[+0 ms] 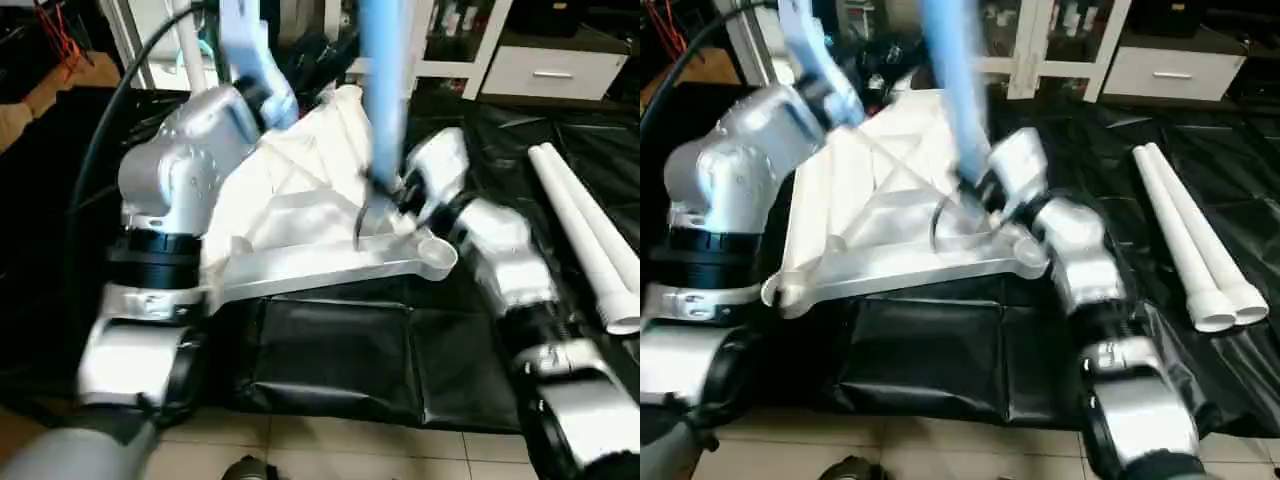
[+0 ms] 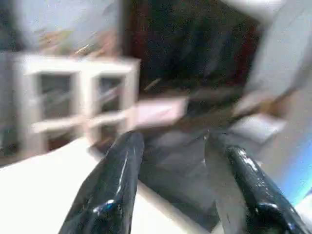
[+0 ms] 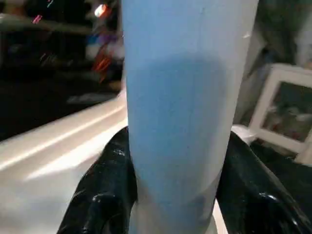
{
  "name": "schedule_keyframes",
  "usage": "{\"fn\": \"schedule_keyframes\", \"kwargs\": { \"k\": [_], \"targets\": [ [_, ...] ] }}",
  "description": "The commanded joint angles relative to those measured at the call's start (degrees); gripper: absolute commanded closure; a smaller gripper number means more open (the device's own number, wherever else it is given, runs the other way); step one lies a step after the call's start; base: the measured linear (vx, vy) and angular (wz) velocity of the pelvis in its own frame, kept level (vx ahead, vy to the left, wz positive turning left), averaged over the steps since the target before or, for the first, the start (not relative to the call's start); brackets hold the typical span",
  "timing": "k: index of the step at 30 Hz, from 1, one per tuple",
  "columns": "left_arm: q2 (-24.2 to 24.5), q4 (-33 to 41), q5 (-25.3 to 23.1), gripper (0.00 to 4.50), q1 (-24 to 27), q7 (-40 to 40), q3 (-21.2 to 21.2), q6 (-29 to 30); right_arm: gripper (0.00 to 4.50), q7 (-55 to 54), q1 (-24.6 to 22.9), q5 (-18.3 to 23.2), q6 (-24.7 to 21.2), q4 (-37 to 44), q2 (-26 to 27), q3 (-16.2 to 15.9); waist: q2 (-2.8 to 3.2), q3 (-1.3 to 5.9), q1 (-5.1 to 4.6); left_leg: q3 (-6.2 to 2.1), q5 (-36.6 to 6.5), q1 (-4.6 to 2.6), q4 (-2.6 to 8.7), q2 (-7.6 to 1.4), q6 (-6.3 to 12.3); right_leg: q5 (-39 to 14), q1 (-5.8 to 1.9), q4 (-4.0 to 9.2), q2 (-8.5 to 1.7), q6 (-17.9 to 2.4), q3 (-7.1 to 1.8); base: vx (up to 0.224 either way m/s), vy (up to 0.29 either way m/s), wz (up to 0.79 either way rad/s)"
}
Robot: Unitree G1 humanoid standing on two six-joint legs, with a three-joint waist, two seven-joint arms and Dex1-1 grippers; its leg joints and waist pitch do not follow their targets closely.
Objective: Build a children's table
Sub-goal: Insert table leg to table base
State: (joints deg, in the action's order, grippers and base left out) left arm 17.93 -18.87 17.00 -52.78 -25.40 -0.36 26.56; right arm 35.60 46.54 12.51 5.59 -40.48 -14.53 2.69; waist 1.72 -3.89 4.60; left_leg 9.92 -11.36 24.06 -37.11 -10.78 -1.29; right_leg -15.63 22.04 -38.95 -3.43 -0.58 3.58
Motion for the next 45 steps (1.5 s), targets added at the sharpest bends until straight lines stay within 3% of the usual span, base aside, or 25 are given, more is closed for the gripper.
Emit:
{"fn": "schedule_keyframes", "kwargs": {
  "k": [1,3,4,7,11,12,15,16,17,18,20,21,26,32,33,35,37,39,40,45],
  "targets": [
    [4.3,0.5,-4.9,1.91,5.2,-11.0,-7.8,-4.9,2.66,0.9,1.1,3.0,-2.5,-3.9,-2.3,3.4,0.52,5.81,-0.47,-1.27,6.8,-2.15,2.91,-2.85,7.93,20.4,-2.96,2.93,-4.61,-16.2,-2.76,0.000,0.000,0.00],
    [8.2,4.9,-4.7,1.85,11.2,-21.5,-13.8,-5.8,2.66,2.1,0.9,3.2,-4.6,-7.5,-4.9,4.3,0.72,6.02,-0.39,-1.29,8.4,-2.37,2.94,-3.00,6.28,21.5,-2.85,2.69,-4.73,-16.9,-2.55,0.000,0.000,0.00],
    [9.2,6.0,-5.1,1.66,13.5,-24.3,-16.0,-7.0,2.66,3.6,0.4,3.1,-5.6,-8.7,-6.2,4.4,0.65,5.92,-0.29,-0.87,8.6,-2.54,2.85,-2.89,5.82,22.1,-2.57,2.64,-4.28,-17.2,-2.53,0.000,0.000,0.00],
    [8.4,5.6,-5.0,1.54,16.8,-28.0,-19.1,-9.5,2.66,8.8,-1.8,2.9,-7.5,-9.0,-8.7,4.2,0.54,6.01,0.04,-0.67,8.5,-2.21,2.71,-2.70,6.12,24.2,-2.74,2.38,-4.32,-17.7,-2.52,0.000,0.000,0.00],
    [6.1,5.2,-5.5,1.33,19.5,-30.4,-23.0,-12.7,2.66,11.3,-6.0,3.2,-8.1,-6.1,-11.8,4.4,0.32,5.87,-0.29,-0.65,6.2,-1.80,2.69,-2.66,6.87,24.5,-3.12,2.53,-4.59,-18.0,-2.66,0.000,0.000,0.00],
    [5.3,4.0,-6.6,1.22,19.4,-29.6,-23.4,-14.5,2.66,11.2,-6.7,3.4,-8.3,-5.4,-12.2,4.6,0.13,5.78,-0.35,-0.63,5.5,-1.76,2.73,-2.63,6.91,23.7,-3.21,2.74,-4.55,-17.7,-2.70,0.000,0.000,0.00],
    [3.6,0.9,-9.5,1.00,18.7,-28.0,-24.2,-18.1,2.66,11.7,-8.2,4.0,-8.9,-3.8,-12.9,4.9,0.57,5.69,-0.88,-0.73,2.7,-1.75,2.89,-2.60,6.16,19.3,-3.34,3.19,-4.56,-17.4,-2.78,0.000,0.000,0.00],
    [2.8,-0.4,-10.6,1.00,18.2,-27.1,-24.2,-19.4,2.66,11.9,-8.6,4.2,-9.1,-3.2,-13.0,5.0,0.43,5.61,-1.12,-0.71,2.4,-1.72,2.95,-2.60,6.30,19.1,-3.38,3.41,-4.42,-17.2,-2.78,0.000,0.000,0.00],
    [1.5,-3.6,-11.8,0.89,16.8,-26.0,-24.3,-21.2,2.66,12.6,-10.4,4.2,-9.9,-0.6,-12.9,5.1,1.37,5.52,-1.46,-0.94,1.7,-1.74,2.94,-2.55,6.22,18.6,-3.39,3.32,-4.51,-17.3,-2.71,0.000,0.000,0.00],
    [1.0,-4.8,-12.4,0.77,16.3,-25.3,-24.3,-21.8,2.66,12.8,-11.2,4.3,-10.3,0.6,-12.8,5.1,0.86,5.57,-1.84,-0.85,1.0,-1.84,2.95,-2.58,6.42,18.6,-3.55,3.64,-4.39,-17.0,-2.77,0.000,0.000,0.00],
    [0.7,-5.7,-12.6,0.67,15.9,-25.1,-24.3,-22.1,2.66,12.9,-11.8,4.4,-10.6,1.6,-12.8,5.0,0.60,5.73,-2.10,-0.90,1.6,-1.59,2.97,-2.45,7.21,19.6,-3.71,3.52,-4.46,-17.2,-2.71,0.000,0.000,0.00],
    [0.5,-6.5,-12.9,0.63,15.5,-25.1,-24.5,-22.3,2.66,12.9,-12.4,4.7,-11.0,2.7,-12.8,5.0,0.97,5.69,-2.27,-0.98,1.5,-1.52,2.96,-2.44,7.58,18.7,-3.65,3.63,-4.57,-17.4,-2.64,0.000,0.000,0.00],
    [-0.7,-11.8,-14.7,0.63,13.5,-24.5,-24.4,-23.0,2.66,13.2,-14.3,5.9,-11.8,6.1,-12.3,4.8,1.12,5.82,-2.87,-0.99,1.3,-1.58,2.86,-2.49,8.61,17.1,-3.52,3.86,-4.53,-17.5,-2.63,0.000,0.000,0.00],
    [-0.3,-16.3,-16.7,1.11,13.0,-25.2,-24.8,-21.1,2.66,13.0,-14.5,5.7,-12.8,8.2,-11.9,5.2,1.33,5.99,-2.73,-1.11,3.0,-1.66,2.73,-2.64,9.95,18.6,-3.27,3.59,-4.61,-17.9,-2.56,0.000,0.000,0.00],
    [-0.2,-16.8,-17.0,1.26,12.9,-24.6,-24.7,-21.2,2.66,13.0,-14.6,5.7,-12.9,8.5,-11.9,5.1,1.05,5.92,-2.76,-1.06,2.8,-1.65,2.80,-2.66,10.00,18.5,-3.25,3.66,-4.58,-17.9,-2.55,0.000,0.000,0.00],
    [-0.2,-18.0,-17.1,1.37,12.8,-23.7,-23.9,-21.0,2.66,13.2,-14.6,5.9,-13.2,9.1,-11.9,4.8,1.31,5.95,-2.63,-1.05,2.4,-1.77,2.76,-2.69,9.92,17.8,-3.16,3.69,-4.65,-17.9,-2.57,0.000,0.000,0.00],
    [-0.1,-18.9,-17.2,1.58,12.7,-23.3,-23.4,-21.2,2.66,13.4,-14.5,6.0,-13.5,9.6,-11.9,4.5,0.84,5.88,-2.56,-0.99,2.5,-1.72,2.86,-2.68,9.95,17.6,-3.18,3.75,-4.64,-18.0,-2.59,0.000,0.000,0.00],
    [-0.4,-19.7,-16.6,1.80,12.7,-23.7,-22.2,-21.5,2.66,13.8,-14.4,6.0,-13.8,9.9,-11.9,4.3,1.04,5.83,-2.44,-1.04,2.6,-1.71,2.88,-2.75,9.87,17.0,-3.15,3.71,-4.74,-18.0,-2.57,0.000,0.000,0.00],
    [-0.6,-20.0,-16.3,1.85,12.6,-24.1,-21.8,-21.4,2.66,14.2,-14.4,5.9,-14.0,9.9,-12.0,4.1,0.53,5.80,-2.52,-0.96,2.5,-1.68,2.96,-2.75,10.00,17.0,-3.20,3.77,-4.70,-17.9,-2.58,0.000,0.000,0.00],
    [-1.4,-19.9,-15.0,2.26,12.8,-25.5,-20.7,-22.2,2.66,15.1,-14.3,5.4,-14.0,9.5,-12.3,3.7,0.66,5.72,-2.51,-0.96,2.4,-1.65,2.94,-2.71,10.19,16.1,-3.09,3.80,-4.80,-17.9,-2.61,0.000,0.000,0.00]
  ]
}}
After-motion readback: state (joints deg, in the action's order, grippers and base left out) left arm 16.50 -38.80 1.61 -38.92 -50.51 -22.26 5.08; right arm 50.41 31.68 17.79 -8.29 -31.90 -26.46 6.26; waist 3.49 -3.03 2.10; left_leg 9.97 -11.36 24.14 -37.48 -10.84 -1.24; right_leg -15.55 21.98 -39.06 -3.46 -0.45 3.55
